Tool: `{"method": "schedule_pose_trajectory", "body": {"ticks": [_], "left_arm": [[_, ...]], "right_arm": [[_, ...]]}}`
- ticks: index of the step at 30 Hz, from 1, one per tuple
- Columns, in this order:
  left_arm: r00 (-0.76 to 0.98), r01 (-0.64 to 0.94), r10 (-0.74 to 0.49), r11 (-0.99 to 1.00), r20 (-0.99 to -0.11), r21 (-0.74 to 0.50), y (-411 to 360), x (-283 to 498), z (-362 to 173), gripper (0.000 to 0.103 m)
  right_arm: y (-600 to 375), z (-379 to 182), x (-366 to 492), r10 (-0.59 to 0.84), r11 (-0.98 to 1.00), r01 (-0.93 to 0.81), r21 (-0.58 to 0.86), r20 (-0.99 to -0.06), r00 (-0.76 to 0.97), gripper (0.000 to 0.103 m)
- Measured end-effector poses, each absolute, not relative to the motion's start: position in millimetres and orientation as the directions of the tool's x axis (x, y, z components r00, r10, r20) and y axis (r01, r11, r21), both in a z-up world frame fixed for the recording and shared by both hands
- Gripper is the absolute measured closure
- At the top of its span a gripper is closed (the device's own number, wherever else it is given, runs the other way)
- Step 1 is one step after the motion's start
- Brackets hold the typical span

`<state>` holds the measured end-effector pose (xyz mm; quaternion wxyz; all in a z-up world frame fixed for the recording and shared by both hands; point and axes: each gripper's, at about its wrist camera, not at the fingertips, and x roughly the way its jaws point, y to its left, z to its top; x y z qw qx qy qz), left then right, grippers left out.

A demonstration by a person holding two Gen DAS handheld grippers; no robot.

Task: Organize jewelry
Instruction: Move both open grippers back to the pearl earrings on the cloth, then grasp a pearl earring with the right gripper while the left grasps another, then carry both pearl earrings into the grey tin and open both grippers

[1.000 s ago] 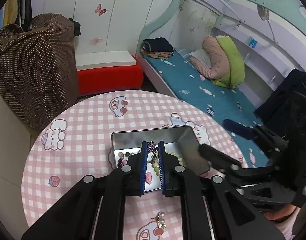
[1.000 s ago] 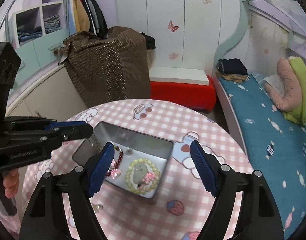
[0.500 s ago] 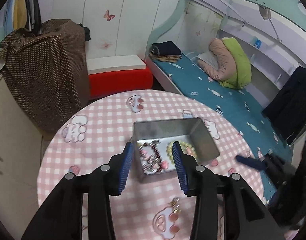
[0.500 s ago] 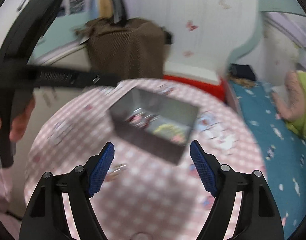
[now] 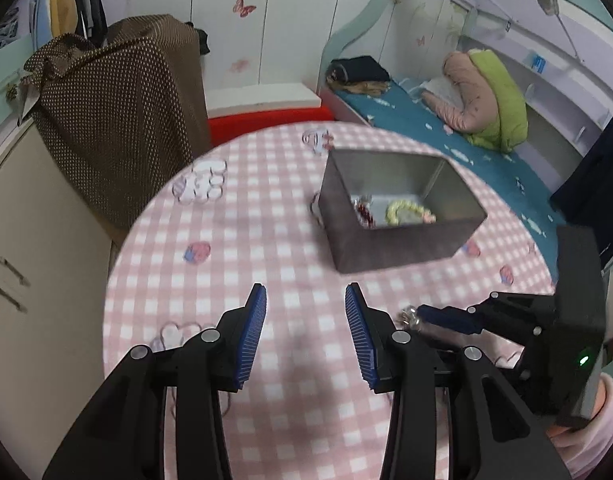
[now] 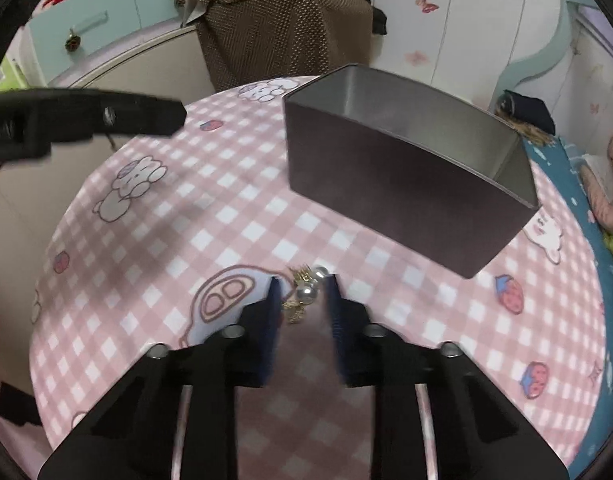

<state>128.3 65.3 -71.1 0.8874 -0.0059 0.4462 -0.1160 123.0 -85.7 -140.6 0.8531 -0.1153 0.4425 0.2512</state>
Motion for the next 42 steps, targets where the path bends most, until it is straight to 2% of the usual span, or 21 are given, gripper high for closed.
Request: {"method": "schedule_pose_trajectory", "body": {"ticks": [2,8,10,18,20,22,23,32,42], "left_arm": [[0.555,0.216,-0.219,0.97,-0.802,-0.115,59.4,126.9,-79.7,0.064],[0.501,0.279,-0.261,0.951,-0.825,-0.132,29.1,127.3,-97.7,0.063],[0.492,0.296,-0.259,0.948,-0.831,-0.121,14.8,128.4,-103.3,0.047],[0.481,0.332,-0.22,0.942,-0.849,-0.057,-21.7,132.3,-123.9,0.047],[0.483,0.336,-0.209,0.941,-0.85,-0.041,-25.5,131.9,-129.7,0.053],[0.528,0.338,-0.172,0.941,-0.832,0.02,-28.6,128.1,-130.7,0.085],[0.529,0.349,-0.188,0.937,-0.828,0.01,-28.5,127.0,-130.8,0.092],[0.507,0.336,-0.247,0.939,-0.826,-0.074,-12.3,124.9,-123.2,0.094],[0.627,0.342,-0.304,0.935,-0.717,-0.097,-2.3,136.2,-49.2,0.094]], "right_arm": [[-86.9,-141.2,120.9,0.332,0.846,-0.532,0.029,-0.81,0.483,0.091],[-115.9,-135.7,111.3,0.329,0.87,-0.491,0.048,-0.797,0.506,0.091],[-133.0,-129.9,110.8,0.323,0.884,-0.465,0.053,-0.788,0.524,0.091],[-188.6,-114.5,118.3,0.293,0.918,-0.394,0.054,-0.76,0.58,0.091],[-196.2,-114.1,117.9,0.295,0.919,-0.392,0.055,-0.754,0.586,0.091],[-198.1,-113.0,121.9,0.295,0.919,-0.39,0.054,-0.751,0.591,0.091],[-199.3,-112.9,122.8,0.295,0.919,-0.389,0.055,-0.75,0.592,0.091],[-190.7,-109.6,126.2,0.317,0.913,-0.401,0.068,-0.737,0.596,0.091],[-181.5,-54.4,139.6,0.361,0.905,-0.419,0.068,-0.645,0.674,0.091]]}}
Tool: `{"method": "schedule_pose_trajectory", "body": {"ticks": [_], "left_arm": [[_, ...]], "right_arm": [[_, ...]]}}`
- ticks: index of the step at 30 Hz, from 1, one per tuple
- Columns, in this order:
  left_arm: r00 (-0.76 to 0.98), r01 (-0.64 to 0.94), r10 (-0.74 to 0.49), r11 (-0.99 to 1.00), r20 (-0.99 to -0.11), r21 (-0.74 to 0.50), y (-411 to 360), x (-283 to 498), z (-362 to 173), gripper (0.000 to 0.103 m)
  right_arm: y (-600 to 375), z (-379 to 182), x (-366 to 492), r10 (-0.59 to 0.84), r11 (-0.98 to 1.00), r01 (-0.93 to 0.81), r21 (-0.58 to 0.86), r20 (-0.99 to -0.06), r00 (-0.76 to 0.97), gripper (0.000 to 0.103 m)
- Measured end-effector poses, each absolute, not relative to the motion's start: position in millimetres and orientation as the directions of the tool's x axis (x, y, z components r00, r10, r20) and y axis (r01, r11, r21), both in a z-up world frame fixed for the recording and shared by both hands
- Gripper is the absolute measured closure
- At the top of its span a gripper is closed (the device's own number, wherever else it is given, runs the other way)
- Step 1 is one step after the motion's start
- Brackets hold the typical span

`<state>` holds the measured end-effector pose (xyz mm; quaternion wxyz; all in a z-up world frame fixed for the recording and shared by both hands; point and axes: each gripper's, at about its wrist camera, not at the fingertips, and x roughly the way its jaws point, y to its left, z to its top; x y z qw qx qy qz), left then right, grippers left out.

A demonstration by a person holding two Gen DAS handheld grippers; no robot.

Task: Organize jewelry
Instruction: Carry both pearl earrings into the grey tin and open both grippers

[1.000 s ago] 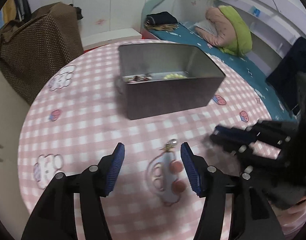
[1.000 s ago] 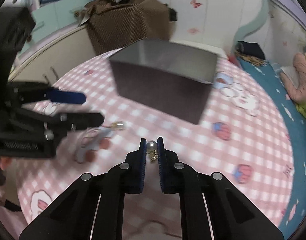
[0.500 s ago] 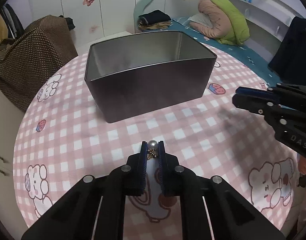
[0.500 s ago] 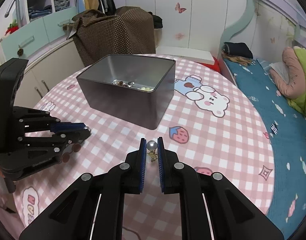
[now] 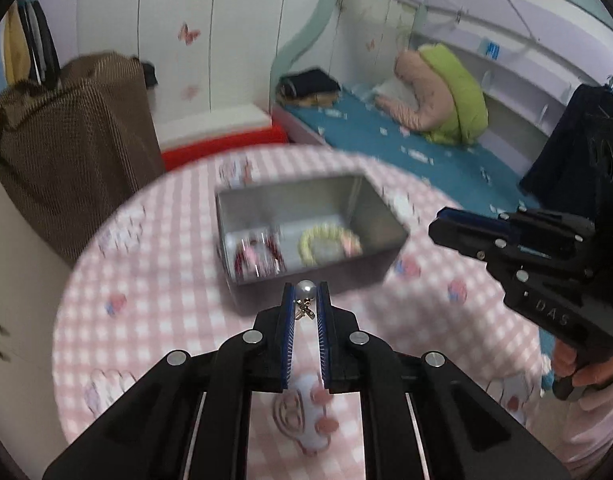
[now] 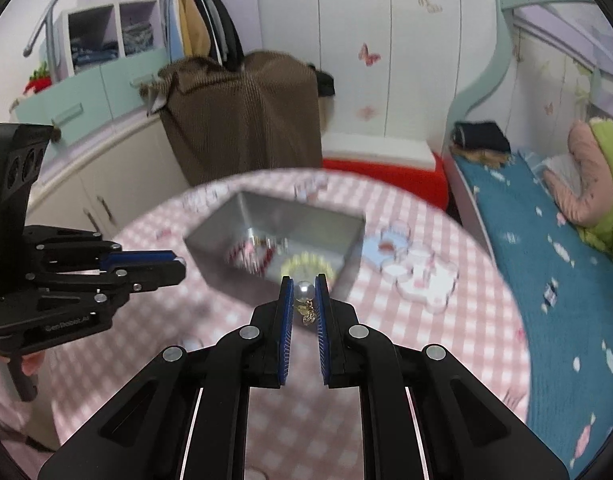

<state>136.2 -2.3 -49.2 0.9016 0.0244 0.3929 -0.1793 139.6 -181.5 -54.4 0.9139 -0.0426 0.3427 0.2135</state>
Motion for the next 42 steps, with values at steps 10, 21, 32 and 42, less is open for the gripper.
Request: {"method": "schedule_pose_trajectory", "body": {"ticks": [10,21,32,42], "left_arm": [[0.626,0.322,-0.33,0.935,-0.707,-0.152,-10.9,186.0,-25.1,0.094],[0.58,0.294,-0.339,0.935,-0.74,-0.198,-6.0,214.5,-38.2,0.094],[0.571,0.286,-0.334,0.937,-0.75,-0.199,0.8,216.7,-41.1,0.093],[0.58,0.231,-0.307,0.95,-0.754,-0.209,13.3,215.0,-41.3,0.057]], "right_arm": [[-157.4,-38.9,197.1,0.441,0.872,-0.463,0.157,-0.662,0.606,0.091],[-151.4,-51.8,224.0,0.427,0.874,-0.454,0.172,-0.718,0.549,0.091],[-162.1,-43.2,223.1,0.361,0.914,-0.381,0.141,-0.71,0.604,0.023],[-175.4,-43.7,218.8,0.325,0.932,-0.334,0.137,-0.722,0.611,0.023]]}}
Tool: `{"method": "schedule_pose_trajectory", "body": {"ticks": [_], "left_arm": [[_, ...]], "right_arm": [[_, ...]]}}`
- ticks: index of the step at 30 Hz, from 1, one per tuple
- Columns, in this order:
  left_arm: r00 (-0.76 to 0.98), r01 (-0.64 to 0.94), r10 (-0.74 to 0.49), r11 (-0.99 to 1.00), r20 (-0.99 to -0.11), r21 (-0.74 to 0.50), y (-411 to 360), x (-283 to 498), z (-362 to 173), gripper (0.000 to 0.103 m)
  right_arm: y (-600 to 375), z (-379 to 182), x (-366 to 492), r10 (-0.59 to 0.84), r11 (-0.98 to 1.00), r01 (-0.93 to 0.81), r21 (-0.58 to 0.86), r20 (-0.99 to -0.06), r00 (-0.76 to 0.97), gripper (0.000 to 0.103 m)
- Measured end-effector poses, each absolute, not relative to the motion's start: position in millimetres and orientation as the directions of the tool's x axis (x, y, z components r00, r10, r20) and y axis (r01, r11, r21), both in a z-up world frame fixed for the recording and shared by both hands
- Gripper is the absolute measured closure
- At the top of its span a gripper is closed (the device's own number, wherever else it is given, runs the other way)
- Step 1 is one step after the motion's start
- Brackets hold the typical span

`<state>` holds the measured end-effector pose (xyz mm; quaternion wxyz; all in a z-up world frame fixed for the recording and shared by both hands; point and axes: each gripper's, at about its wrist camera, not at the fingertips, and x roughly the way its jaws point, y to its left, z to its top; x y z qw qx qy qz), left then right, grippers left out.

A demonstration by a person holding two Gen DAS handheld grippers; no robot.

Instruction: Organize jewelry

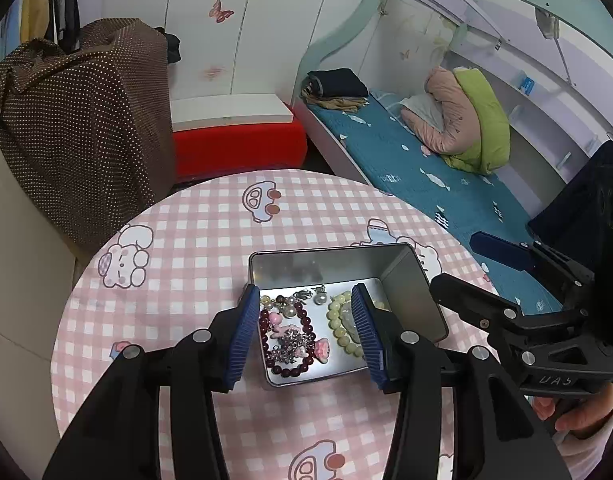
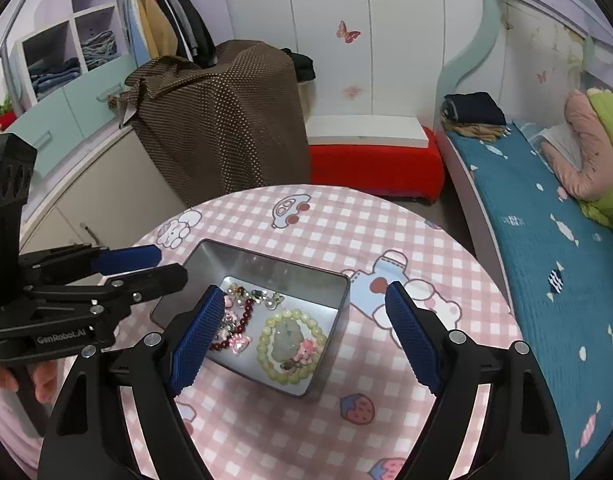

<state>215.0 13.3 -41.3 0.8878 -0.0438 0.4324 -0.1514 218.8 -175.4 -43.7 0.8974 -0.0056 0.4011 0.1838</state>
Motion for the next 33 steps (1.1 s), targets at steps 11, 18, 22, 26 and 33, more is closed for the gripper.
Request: {"method": "schedule_pose_trajectory", "body": {"ticks": [11,18,22,26,33], "left_arm": [[0.584,0.217,-0.275,0.96,-0.764,-0.18,14.6,203.0,-40.3,0.057],[0.616,0.198,-0.236,0.97,-0.752,-0.142,11.4,171.6,-33.1,0.048],[0.645,0.181,-0.213,0.976,-0.733,-0.124,10.5,145.3,-27.4,0.045],[0.675,0.165,-0.188,0.981,-0.714,-0.102,8.9,121.2,-18.4,0.043],[0.722,0.138,-0.152,0.988,-0.675,-0.076,8.6,85.7,-0.2,0.031]], "right_arm": [[-178.4,-39.0,205.9,0.305,0.94,-0.317,0.124,-0.722,0.621,0.023],[-183.7,-25.8,171.3,0.269,0.957,-0.263,0.119,-0.703,0.658,0.019],[-186.7,-20.7,149.4,0.254,0.964,-0.232,0.128,-0.703,0.665,0.019],[-188.0,-15.7,126.8,0.223,0.972,-0.21,0.106,-0.699,0.679,0.019],[-184.0,-2.9,92.9,0.187,0.978,-0.197,0.065,-0.686,0.703,0.017]]}}
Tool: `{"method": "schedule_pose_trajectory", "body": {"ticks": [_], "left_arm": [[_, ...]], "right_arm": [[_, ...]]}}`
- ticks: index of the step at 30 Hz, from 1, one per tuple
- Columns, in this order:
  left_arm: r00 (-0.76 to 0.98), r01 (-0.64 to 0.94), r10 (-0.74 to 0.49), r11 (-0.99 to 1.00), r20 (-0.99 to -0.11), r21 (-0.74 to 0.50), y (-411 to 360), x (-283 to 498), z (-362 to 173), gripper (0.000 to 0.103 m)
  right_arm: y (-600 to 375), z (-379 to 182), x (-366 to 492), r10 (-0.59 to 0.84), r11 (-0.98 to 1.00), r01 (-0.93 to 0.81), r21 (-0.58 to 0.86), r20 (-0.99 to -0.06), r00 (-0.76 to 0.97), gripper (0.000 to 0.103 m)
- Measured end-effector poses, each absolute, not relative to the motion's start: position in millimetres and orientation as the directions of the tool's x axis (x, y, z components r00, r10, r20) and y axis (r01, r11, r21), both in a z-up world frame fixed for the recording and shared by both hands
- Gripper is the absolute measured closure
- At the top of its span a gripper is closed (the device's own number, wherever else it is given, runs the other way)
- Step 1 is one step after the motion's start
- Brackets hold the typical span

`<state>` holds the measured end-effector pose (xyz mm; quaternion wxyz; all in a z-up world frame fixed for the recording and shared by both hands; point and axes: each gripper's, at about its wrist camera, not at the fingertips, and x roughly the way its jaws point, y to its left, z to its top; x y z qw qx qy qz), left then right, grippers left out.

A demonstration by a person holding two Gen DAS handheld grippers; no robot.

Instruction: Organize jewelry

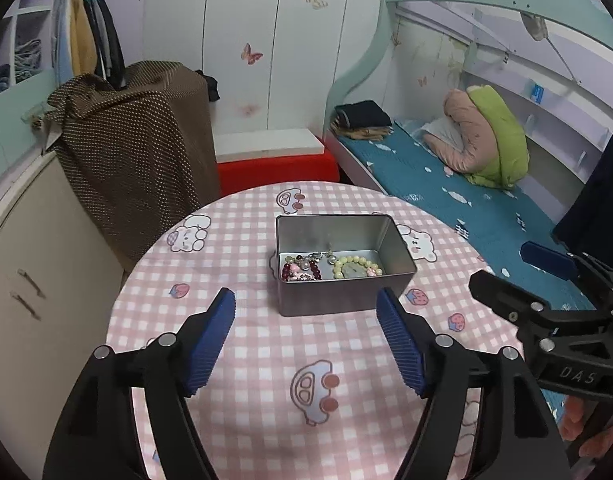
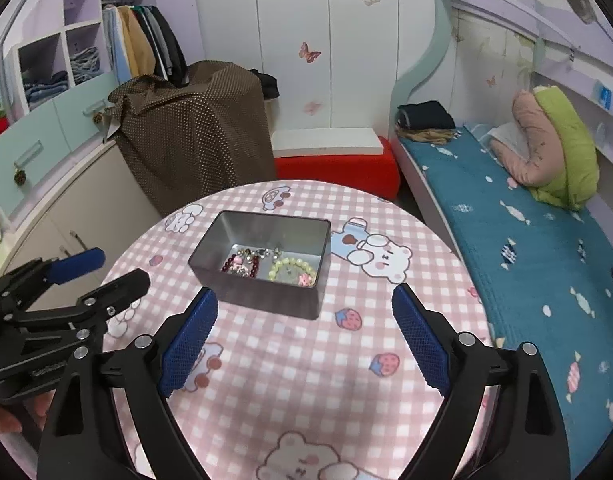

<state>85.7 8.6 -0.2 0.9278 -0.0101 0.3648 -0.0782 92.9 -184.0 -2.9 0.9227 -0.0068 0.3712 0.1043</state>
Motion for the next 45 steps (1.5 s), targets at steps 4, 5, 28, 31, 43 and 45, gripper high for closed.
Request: {"method": "schedule_pose_trajectory", "body": {"ticks": [4,5,28,31,43,45], "left_arm": [[0.749,0.121,-0.133,0.991,-0.649,-0.064,9.0,69.3,11.2,0.026],[0.753,0.12,-0.131,0.991,-0.645,-0.062,9.0,66.3,12.8,0.026],[0.796,0.111,-0.097,0.994,-0.597,-0.012,-7.1,35.5,28.5,0.021],[0.8,0.113,-0.1,0.993,-0.592,-0.015,-8.0,34.6,29.8,0.021],[0.797,0.114,-0.096,0.993,-0.596,-0.007,-8.3,33.7,30.8,0.021],[0.797,0.11,-0.088,0.994,-0.597,0.0,-7.4,33.6,30.7,0.021]], "right_arm": [[-184.3,6.1,75.2,0.178,0.98,-0.192,0.053,-0.662,0.728,0.016],[-184.3,7.8,72.1,0.179,0.98,-0.19,0.056,-0.658,0.732,0.016],[-194.7,21.8,42.4,0.135,0.991,-0.119,0.068,-0.628,0.766,0.016],[-194.5,22.1,41.0,0.126,0.992,-0.112,0.061,-0.625,0.77,0.016],[-193.3,24.5,39.5,0.105,0.994,-0.096,0.047,-0.619,0.779,0.016],[-193.7,24.2,39.4,0.105,0.994,-0.098,0.046,-0.62,0.778,0.016]]}}
